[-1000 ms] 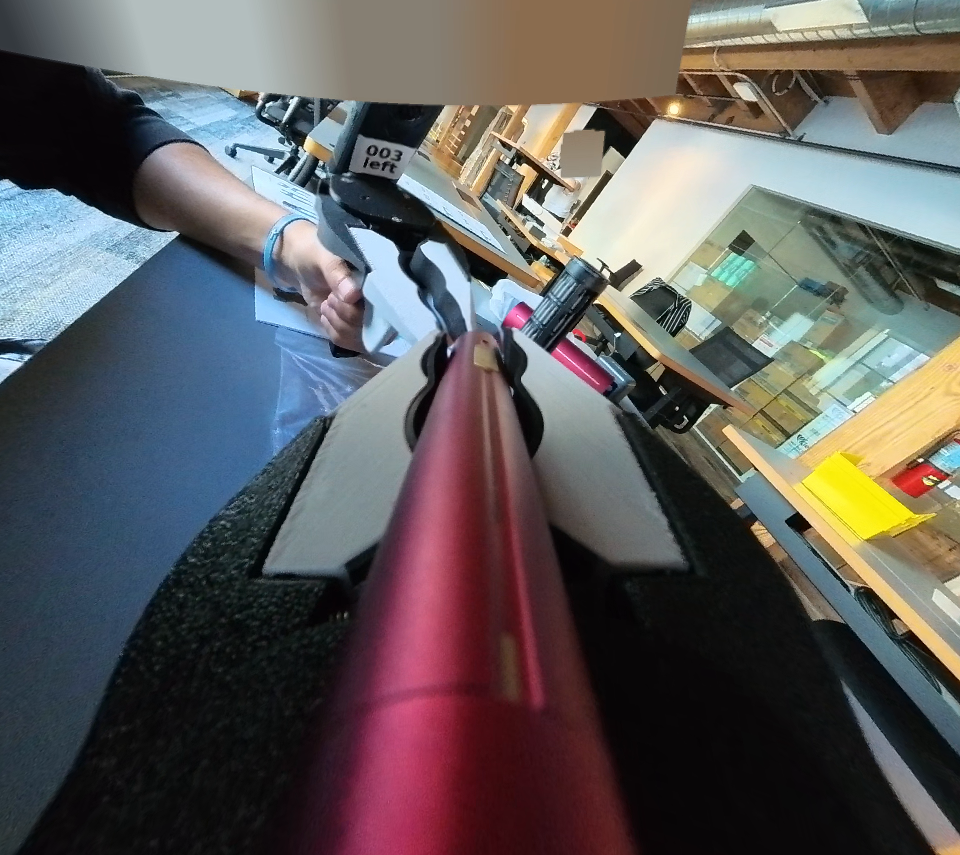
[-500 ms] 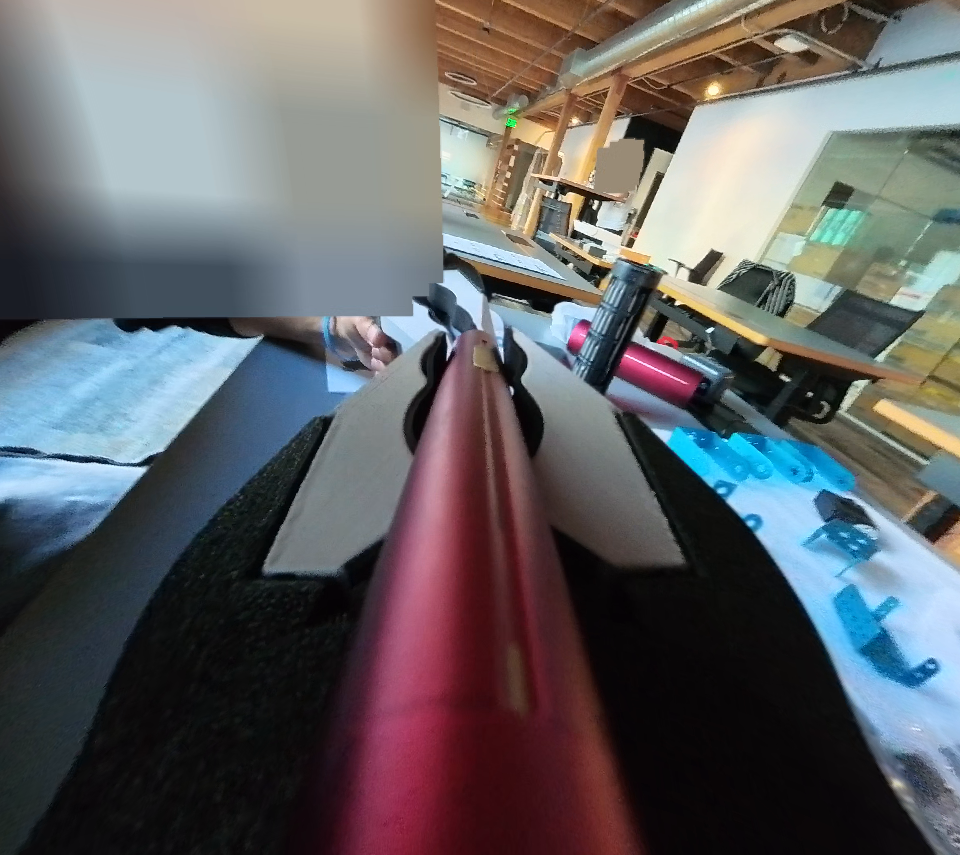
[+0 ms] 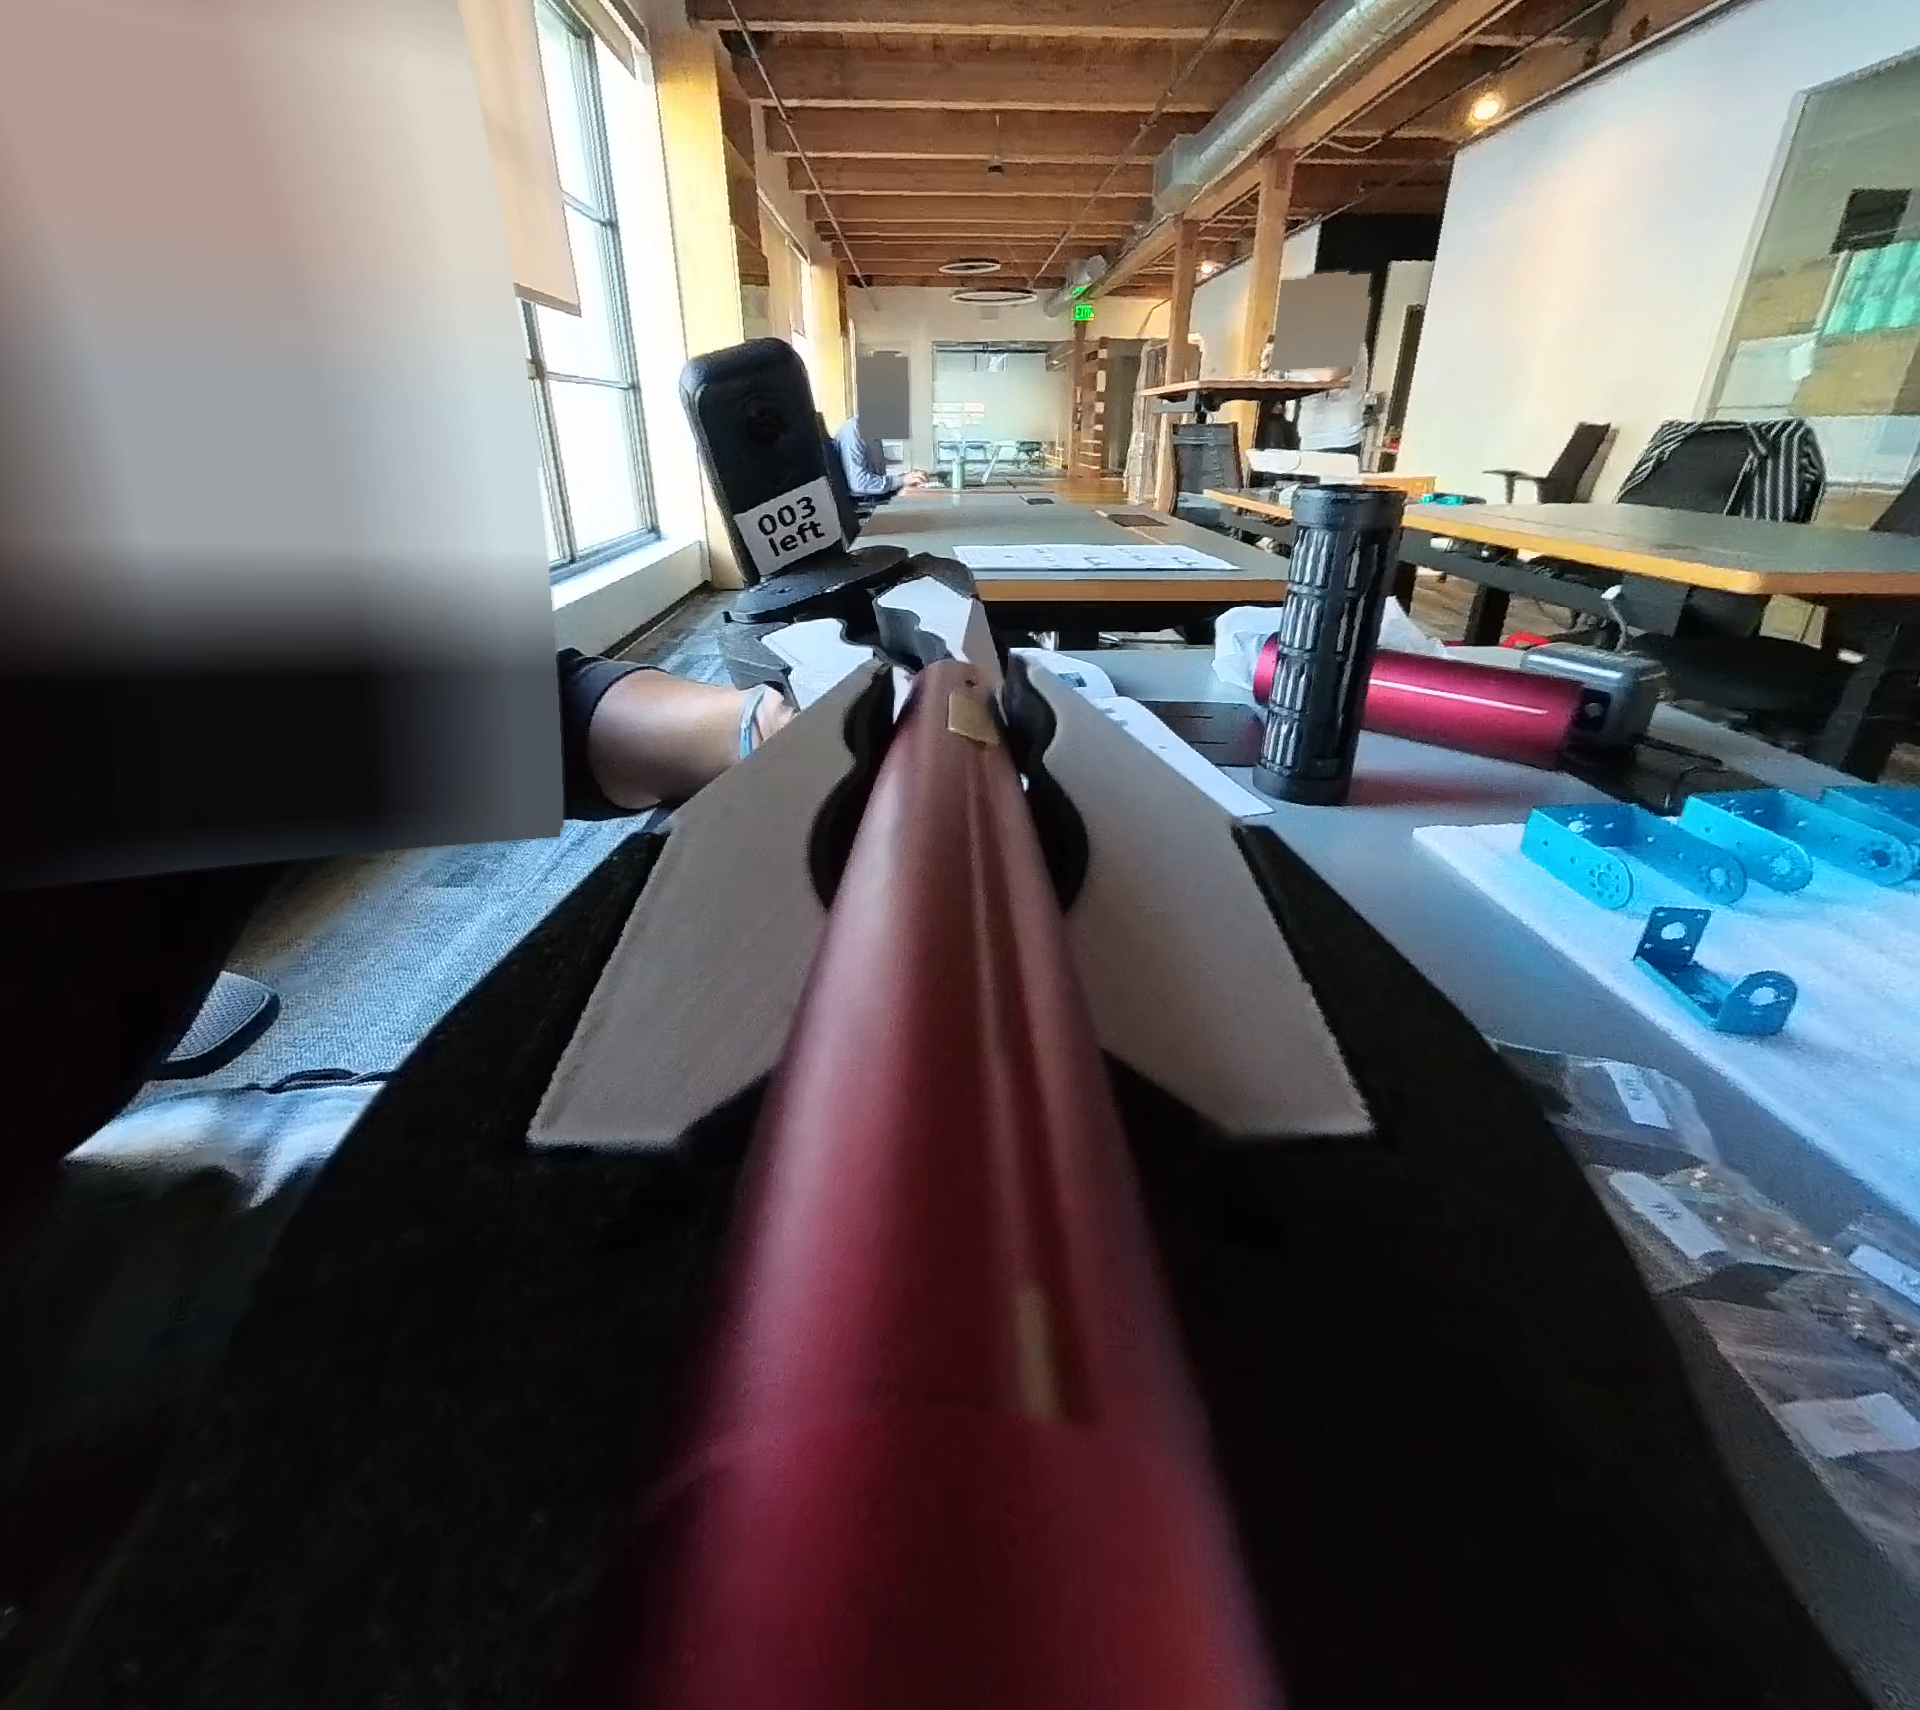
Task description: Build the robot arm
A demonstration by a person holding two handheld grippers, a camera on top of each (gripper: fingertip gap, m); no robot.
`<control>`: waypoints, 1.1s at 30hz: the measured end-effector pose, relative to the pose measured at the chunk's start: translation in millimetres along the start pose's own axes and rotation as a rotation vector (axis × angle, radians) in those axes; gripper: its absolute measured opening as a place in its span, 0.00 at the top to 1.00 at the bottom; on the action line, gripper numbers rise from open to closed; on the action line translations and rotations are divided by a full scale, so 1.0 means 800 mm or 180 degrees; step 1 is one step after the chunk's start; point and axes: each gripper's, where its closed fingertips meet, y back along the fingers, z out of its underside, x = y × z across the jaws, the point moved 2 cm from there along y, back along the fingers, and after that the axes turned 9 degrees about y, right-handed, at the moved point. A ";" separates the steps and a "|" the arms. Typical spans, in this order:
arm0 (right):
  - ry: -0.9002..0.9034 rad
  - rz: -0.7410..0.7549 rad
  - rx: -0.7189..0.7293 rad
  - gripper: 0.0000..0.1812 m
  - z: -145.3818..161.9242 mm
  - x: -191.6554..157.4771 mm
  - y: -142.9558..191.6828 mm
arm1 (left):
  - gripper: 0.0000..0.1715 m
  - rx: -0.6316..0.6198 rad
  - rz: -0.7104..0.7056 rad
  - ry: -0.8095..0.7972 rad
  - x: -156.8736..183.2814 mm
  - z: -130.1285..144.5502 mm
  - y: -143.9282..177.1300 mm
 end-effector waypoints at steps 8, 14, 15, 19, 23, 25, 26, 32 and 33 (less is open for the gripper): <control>-0.0083 -0.0006 0.0006 0.88 0.004 0.001 0.000 | 0.97 0.0041 -0.0012 -0.0005 0.000 -0.003 0.001; -0.0107 0.0008 0.0049 0.88 0.002 0.002 0.001 | 0.99 0.0041 0.0003 -0.0047 0.003 -0.003 0.000; -0.0115 -0.0006 0.0043 0.88 0.002 0.002 0.001 | 0.99 0.0039 -0.0003 -0.0063 0.003 -0.003 0.000; -0.0108 0.0012 0.0040 0.88 0.001 0.005 0.003 | 1.00 0.0059 -0.0036 -0.0156 0.003 -0.004 0.001; 0.0407 0.0069 -0.0163 0.88 -0.007 0.003 0.005 | 1.00 -0.0176 -0.0435 -0.0681 -0.014 0.008 -0.001; 0.0837 0.0168 -0.0484 0.88 -0.007 0.002 0.005 | 1.00 -0.0395 -0.0762 -0.1333 -0.024 0.019 0.000; 0.1042 0.0204 -0.0579 0.88 -0.009 -0.001 0.005 | 1.00 -0.0446 -0.0923 -0.1697 -0.027 0.022 0.001; 0.1922 0.0356 -0.1100 0.89 0.005 -0.021 -0.006 | 1.00 -0.0535 -0.1078 -0.2460 -0.014 0.029 -0.003; 0.1971 0.0331 -0.1137 0.88 0.009 -0.025 -0.009 | 1.00 -0.0522 -0.1063 -0.2432 -0.013 0.028 -0.003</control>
